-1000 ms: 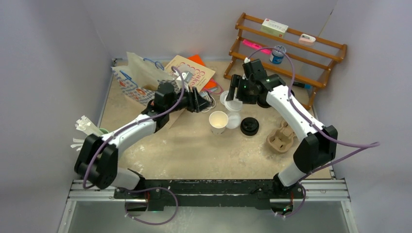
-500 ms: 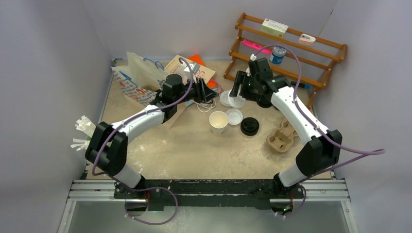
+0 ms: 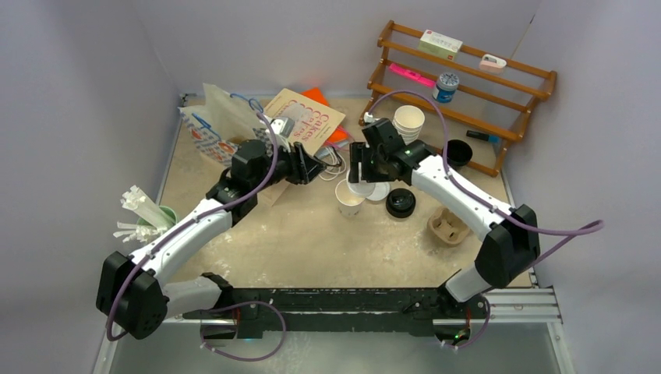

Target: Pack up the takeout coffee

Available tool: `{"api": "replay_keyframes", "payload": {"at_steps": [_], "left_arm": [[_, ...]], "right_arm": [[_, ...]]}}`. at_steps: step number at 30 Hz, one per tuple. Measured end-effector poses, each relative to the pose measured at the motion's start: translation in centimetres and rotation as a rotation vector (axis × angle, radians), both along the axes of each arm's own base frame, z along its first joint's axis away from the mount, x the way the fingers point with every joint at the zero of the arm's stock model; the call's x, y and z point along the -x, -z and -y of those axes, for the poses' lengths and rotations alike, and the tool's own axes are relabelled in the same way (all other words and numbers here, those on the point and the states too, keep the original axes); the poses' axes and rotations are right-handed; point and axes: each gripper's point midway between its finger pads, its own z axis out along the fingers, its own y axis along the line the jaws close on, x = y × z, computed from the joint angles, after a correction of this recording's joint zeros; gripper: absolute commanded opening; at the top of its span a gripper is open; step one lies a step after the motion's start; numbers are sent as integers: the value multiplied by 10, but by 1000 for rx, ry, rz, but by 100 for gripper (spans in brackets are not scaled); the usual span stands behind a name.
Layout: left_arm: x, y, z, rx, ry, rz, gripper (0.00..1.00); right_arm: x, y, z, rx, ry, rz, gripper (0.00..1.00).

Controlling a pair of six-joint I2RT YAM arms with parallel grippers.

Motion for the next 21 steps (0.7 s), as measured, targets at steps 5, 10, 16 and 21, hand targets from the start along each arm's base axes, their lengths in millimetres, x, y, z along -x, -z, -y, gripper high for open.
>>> {"api": "replay_keyframes", "payload": {"at_steps": [5,10,16,21], "left_arm": [[6,31,-8,-46,-25,-75,43],[9,45,-11,-65,-34,-112,43],[11,52,-12,-72,-34,-125,43],[12,57,-13,-78,-34,-136,43]], "right_arm": [[-4,17,-4,55,-16,-4,69],[0,27,-14,88,-55,-6,70],[4,30,-21,110,-87,3,72],[7,30,-24,127,-104,15,74]]}}
